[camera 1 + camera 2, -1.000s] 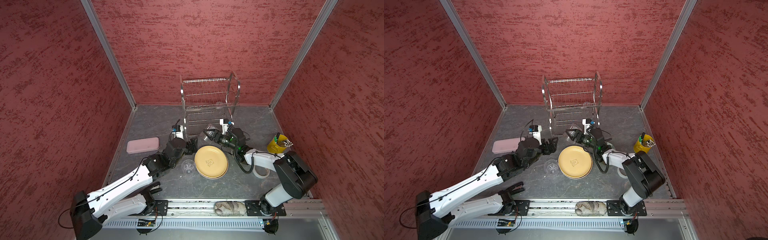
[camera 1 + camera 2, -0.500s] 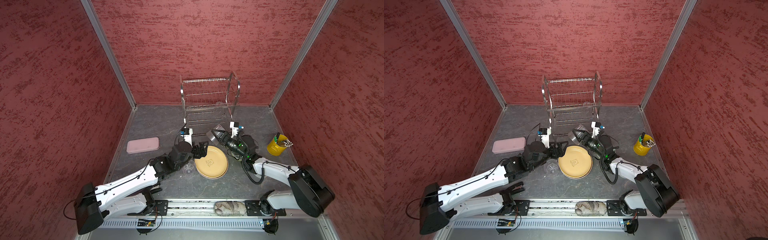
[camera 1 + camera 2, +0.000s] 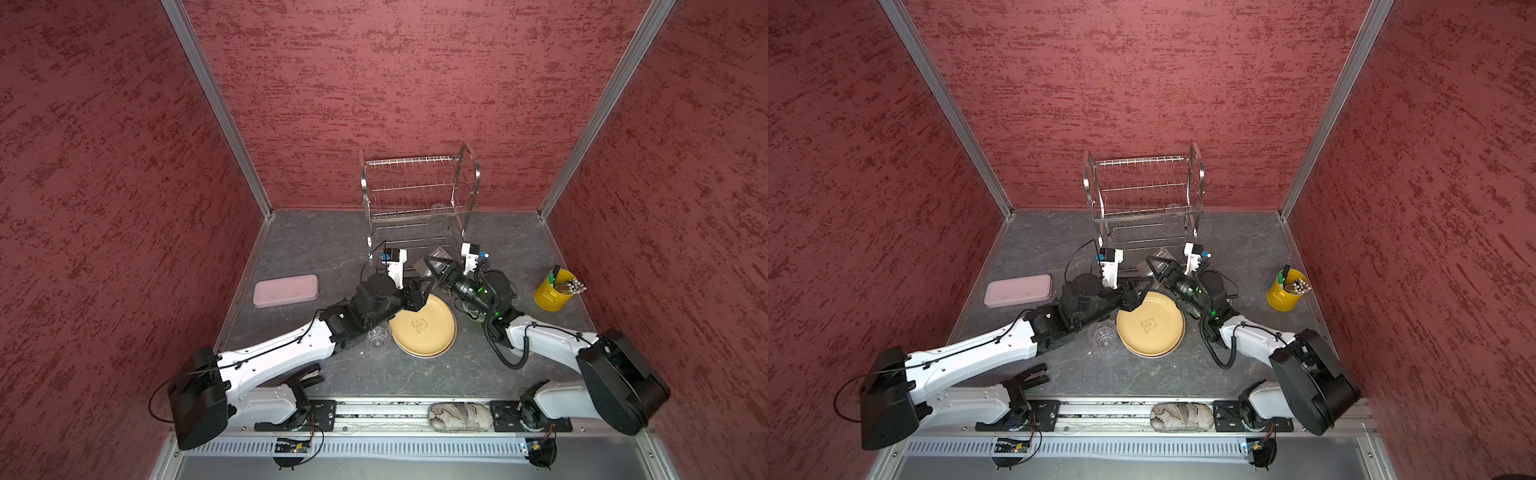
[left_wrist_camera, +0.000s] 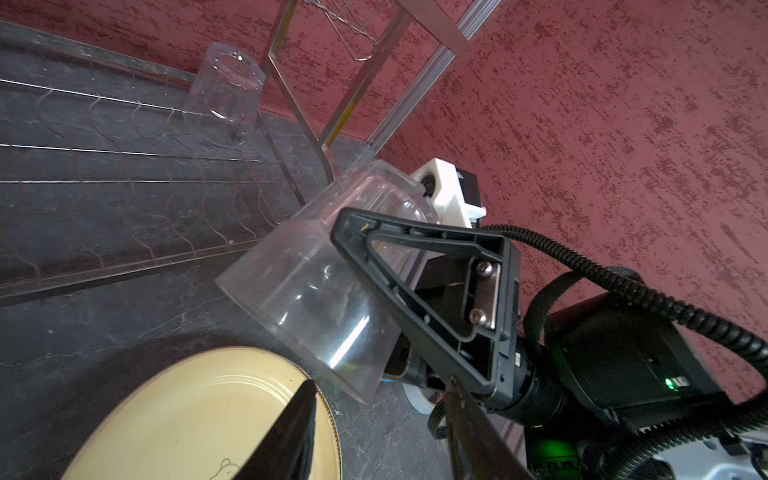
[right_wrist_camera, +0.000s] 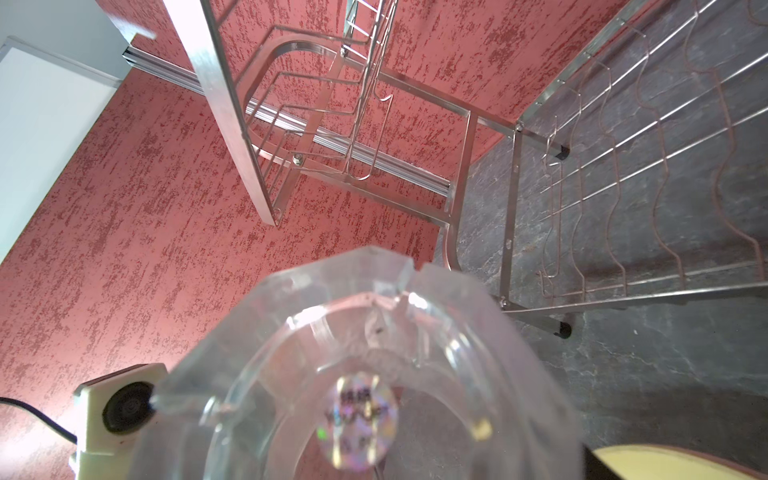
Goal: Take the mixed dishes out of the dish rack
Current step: 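Close the left gripper on the cup while the right gripper releases and withdraws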
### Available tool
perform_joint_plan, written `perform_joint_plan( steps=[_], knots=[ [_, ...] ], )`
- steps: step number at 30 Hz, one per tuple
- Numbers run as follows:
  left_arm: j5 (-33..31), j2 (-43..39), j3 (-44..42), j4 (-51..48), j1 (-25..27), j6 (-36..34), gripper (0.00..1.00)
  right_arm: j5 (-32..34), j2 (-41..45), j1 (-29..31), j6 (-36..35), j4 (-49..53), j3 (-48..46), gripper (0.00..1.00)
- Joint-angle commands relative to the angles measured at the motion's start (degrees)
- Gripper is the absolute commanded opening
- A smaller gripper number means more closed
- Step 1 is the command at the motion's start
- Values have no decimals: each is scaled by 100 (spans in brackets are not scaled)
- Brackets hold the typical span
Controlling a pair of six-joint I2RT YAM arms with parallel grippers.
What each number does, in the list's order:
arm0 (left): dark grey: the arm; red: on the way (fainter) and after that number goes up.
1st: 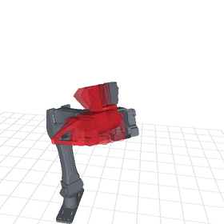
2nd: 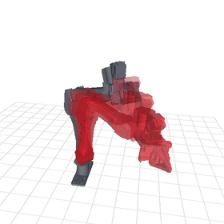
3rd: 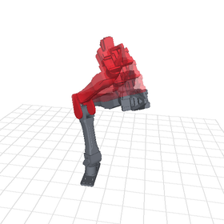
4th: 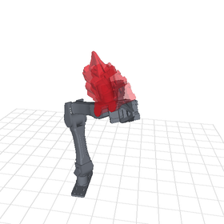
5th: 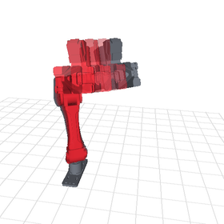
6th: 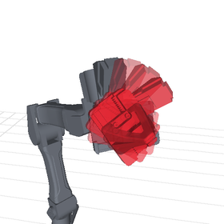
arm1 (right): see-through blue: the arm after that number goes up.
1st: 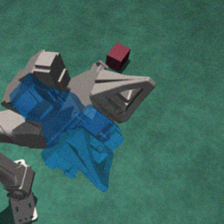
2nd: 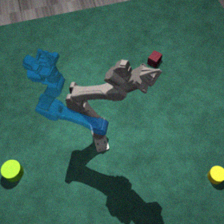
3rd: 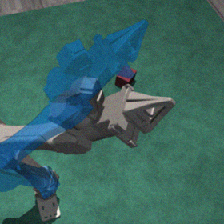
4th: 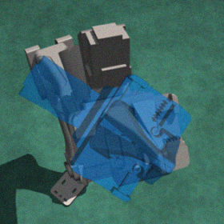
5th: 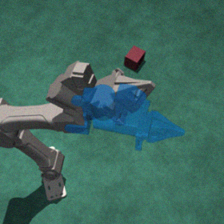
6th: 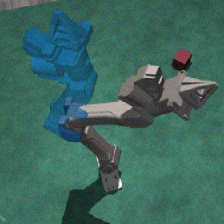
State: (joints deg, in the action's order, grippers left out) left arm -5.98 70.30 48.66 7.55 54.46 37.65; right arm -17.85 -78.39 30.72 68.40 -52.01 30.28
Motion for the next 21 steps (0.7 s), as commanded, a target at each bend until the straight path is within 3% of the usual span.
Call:
perform_joint_plan(
  steps=[1,13,19,21],
  knots=[
    [281,185,177,333,-98,-61,50,-49,-62,12,279,-494,212,44],
    [970,727,602,580,-392,199,27,-61,73,12,310,-530,151,43],
    [1065,931,731,733,-392,239,26,-104,113,9,314,-530,204,43],
    [1098,955,763,741,-392,252,18,-114,130,12,306,-525,223,43]
  ],
)
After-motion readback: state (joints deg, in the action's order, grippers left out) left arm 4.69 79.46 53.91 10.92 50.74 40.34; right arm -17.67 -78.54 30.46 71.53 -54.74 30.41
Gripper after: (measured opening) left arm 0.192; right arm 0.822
